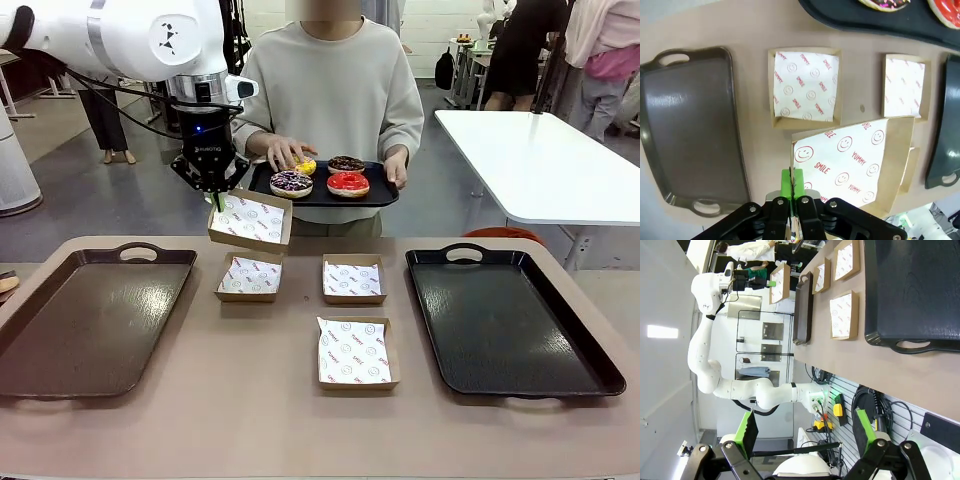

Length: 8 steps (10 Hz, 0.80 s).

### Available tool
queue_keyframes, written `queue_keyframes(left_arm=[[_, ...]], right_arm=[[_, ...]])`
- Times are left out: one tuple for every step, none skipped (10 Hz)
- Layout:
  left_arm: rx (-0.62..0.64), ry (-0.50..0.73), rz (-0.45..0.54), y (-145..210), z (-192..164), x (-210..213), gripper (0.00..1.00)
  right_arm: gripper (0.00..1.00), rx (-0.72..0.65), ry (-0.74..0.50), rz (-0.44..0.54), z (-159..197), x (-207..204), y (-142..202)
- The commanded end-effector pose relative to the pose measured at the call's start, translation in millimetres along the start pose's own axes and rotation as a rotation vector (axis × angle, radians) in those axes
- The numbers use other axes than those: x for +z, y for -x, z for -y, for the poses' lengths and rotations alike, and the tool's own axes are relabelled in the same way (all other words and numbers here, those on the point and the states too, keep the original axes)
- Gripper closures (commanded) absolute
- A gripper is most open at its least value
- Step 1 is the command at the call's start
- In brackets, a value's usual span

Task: Individually package the donuts and arrange them on the tray.
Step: Pick up one Paper togo box, then place the picked Paper togo box on the Handle tray while simultaneously picking up another Paper togo box from the table with the other hand.

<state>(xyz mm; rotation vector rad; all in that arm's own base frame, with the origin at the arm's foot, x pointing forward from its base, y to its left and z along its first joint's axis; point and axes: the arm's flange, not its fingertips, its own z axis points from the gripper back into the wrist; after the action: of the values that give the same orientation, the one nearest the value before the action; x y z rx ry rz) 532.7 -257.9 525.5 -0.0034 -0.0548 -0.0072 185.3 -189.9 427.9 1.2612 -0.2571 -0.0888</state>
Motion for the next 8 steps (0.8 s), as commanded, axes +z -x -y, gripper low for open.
queue_keyframes(left_arm=[[-0.01,-0.004,0.002,12.8,2.3,4.0,1.0],[-0.01,-0.004,0.002,12.8,2.3,4.0,1.0],[-0.01,-0.004,0.002,12.8,2.3,4.0,1.0],[-0.01,-0.004,0.002,12.8,2.3,4.0,1.0],[-0.01,-0.004,0.002,12.8,2.3,4.0,1.0],[-0.01,-0.004,0.002,12.8,2.3,4.0,1.0],[-0.01,-0.004,0.002,12.8,2.3,4.0,1.0],[-0.01,-0.004,0.002,12.8,2.3,4.0,1.0]], right_arm=[[0.0,0.019,-0.019,0.011,-0.9,-0.1,-0.8],[0.0,0.019,-0.019,0.011,-0.9,-0.1,-0.8],[0.0,0.019,-0.019,0.011,-0.9,-0.1,-0.8],[0.0,0.019,-0.019,0.011,-0.9,-0.1,-0.8],[0.0,0.019,-0.019,0.011,-0.9,-0.1,-0.8],[0.0,0.019,-0.019,0.011,-0.9,-0.1,-0.8],[0.0,0.019,-0.019,0.011,-0.9,-0.1,-0.8],[0.0,0.019,-0.019,0.011,-0.9,-0.1,-0.8]])
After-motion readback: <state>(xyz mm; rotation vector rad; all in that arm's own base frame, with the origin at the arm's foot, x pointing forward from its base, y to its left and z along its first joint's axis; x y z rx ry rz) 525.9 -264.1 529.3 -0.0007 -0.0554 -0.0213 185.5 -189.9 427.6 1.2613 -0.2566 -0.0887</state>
